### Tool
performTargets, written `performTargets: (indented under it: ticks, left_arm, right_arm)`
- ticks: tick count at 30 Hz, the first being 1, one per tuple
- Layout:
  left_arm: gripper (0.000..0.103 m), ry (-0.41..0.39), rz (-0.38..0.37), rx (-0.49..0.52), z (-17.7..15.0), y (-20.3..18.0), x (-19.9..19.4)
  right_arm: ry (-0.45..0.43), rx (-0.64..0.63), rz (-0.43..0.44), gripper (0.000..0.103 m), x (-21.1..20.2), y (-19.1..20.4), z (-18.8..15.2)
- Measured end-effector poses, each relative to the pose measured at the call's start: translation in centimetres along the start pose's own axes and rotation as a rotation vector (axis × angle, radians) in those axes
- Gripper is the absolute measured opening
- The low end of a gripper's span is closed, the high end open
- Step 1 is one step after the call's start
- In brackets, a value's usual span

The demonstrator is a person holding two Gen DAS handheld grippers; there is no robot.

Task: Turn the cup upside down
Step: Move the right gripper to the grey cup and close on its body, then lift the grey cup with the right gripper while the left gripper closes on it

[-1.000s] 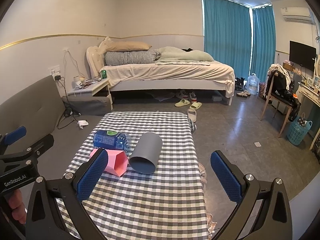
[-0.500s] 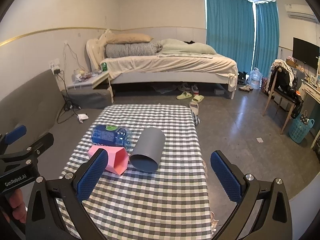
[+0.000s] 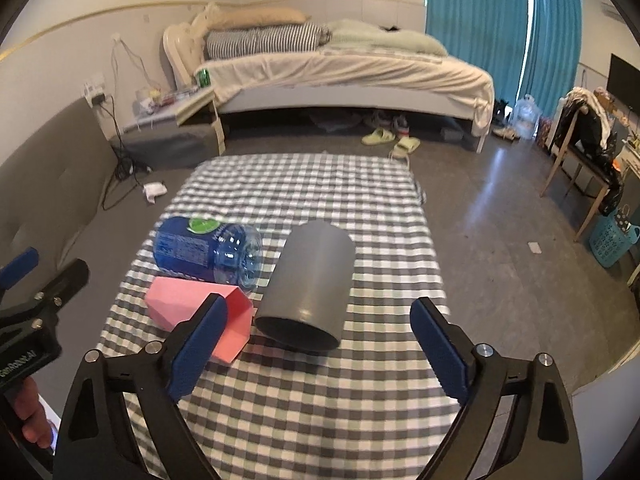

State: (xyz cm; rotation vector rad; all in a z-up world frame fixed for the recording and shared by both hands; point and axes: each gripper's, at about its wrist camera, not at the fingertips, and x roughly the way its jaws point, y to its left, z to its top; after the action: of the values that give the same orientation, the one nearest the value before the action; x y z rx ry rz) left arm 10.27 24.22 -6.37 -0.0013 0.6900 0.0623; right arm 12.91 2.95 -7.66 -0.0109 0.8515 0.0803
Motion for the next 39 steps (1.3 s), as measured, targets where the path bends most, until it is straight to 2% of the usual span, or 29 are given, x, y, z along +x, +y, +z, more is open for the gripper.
performTargets:
  ticks: [4, 11, 13, 16, 19, 29, 34, 39]
  left_arm:
    - [0.103, 0.045, 0.005, -0.012, -0.2, 0.5, 2.3]
    - [0.103, 0.111, 0.004, -0.029, -1.1, 0.7, 5.0]
    - [0.103, 0.126, 0.007, -0.034, -1.3, 0.7, 5.4]
    - [0.103, 0.135, -0.002, -0.040, -1.2, 0.7, 5.6]
    - [0.103, 0.131, -0.005, -0.032, -1.1, 0.6, 5.1]
    - [0.103, 0.103, 0.002, -0.045, -1.5, 0.0, 2.1]
    - [0.103, 0.088, -0.012, -0.040, -2.4, -0.9, -0.4]
    - [0.103, 0.077, -0.010, -0.042, -3.5, -1.8, -2.7]
  right_arm:
    - [0.063, 0.008, 0.002, 0.090, 3.0, 0.2, 0.1]
    - [0.123, 0.013, 0.007, 0.087, 6.6, 0.9, 0.1]
    - [0.140, -0.001, -0.010, 0.084, 7.4, 1.1, -0.3]
    - [0.155, 0.014, 0.018, 0.077, 8.0, 1.0, -0.6]
    - [0.159, 0.007, 0.016, 0.076, 7.9, 1.2, -0.7]
    - [0.178, 0.030, 0.031, 0.076, 3.8, 0.3, -4.4]
    - [0.216, 0.004, 0.078, 0.076, 0.6, 0.6, -8.4]
    - [0.211, -0.071, 0.112, 0.076, -2.4, 1.4, -11.8]
